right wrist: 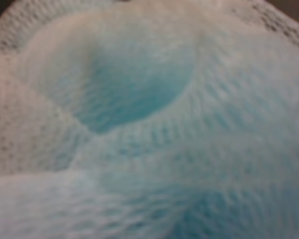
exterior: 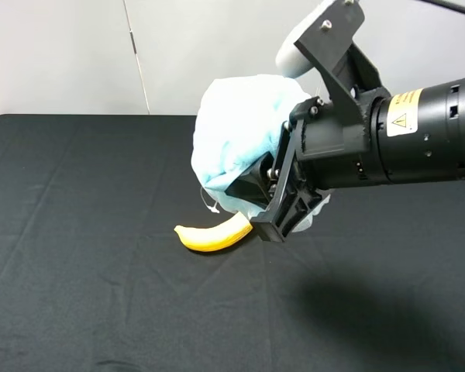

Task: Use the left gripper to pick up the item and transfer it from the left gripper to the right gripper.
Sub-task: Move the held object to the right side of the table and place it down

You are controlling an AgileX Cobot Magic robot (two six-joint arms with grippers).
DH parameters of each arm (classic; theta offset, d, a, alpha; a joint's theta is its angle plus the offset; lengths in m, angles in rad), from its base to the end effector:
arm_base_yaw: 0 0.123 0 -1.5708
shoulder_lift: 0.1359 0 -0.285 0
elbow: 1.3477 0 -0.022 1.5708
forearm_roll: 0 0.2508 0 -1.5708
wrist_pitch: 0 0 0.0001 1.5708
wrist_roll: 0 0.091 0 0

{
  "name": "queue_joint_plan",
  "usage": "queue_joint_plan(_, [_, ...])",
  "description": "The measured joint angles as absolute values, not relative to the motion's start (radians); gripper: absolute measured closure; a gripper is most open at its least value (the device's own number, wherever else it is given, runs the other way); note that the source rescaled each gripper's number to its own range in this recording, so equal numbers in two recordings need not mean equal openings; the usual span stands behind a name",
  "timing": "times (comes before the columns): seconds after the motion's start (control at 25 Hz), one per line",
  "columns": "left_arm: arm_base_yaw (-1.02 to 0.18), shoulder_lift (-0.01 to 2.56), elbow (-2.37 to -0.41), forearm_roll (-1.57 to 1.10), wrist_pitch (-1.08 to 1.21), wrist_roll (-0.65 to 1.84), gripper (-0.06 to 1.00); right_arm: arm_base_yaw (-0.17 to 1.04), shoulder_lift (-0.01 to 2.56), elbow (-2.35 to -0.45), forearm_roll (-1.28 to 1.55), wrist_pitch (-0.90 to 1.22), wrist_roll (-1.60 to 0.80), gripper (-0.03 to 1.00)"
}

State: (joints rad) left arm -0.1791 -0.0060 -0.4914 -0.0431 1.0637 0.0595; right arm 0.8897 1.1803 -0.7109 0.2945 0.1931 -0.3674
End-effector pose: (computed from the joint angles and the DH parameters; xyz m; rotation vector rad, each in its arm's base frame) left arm -0.0055 -0.0025 0.2747 0.2462 2.0367 -0.1261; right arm 0.1508 0.1941 0.2768 -1.0458 1.9181 0.5291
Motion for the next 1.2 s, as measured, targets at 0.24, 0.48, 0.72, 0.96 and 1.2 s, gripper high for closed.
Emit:
queue_joint_plan(0.24, [-0.179, -0.006, -0.491, -0.043, 1.064, 0.058, -0.06, 0.722, 1.180, -0.711, 0.276, 0.364, -0.278, 0.96])
queue_joint_plan(0.48, [-0.165, -0.006, -0.491, -0.043, 1.064, 0.057, -0.06, 0.481, 1.182, -0.711, 0.270, 0.485, -0.272, 0.96])
queue_joint_plan(0.72, [-0.042, -0.006, -0.491, -0.043, 1.064, 0.057, -0.06, 0.280, 1.272, -0.712, 0.268, 0.490, -0.273, 0.97])
queue_joint_plan(0.96, [0.017, -0.006, -0.491, -0.042, 1.062, 0.057, -0.06, 0.194, 1.428, -0.786, 0.256, 0.521, -0.273, 0.97])
queue_joint_plan(1.2, [0.018, -0.006, -0.491, -0.042, 1.062, 0.057, -0.06, 0.192, 1.564, -0.873, 0.224, 0.564, -0.273, 0.97])
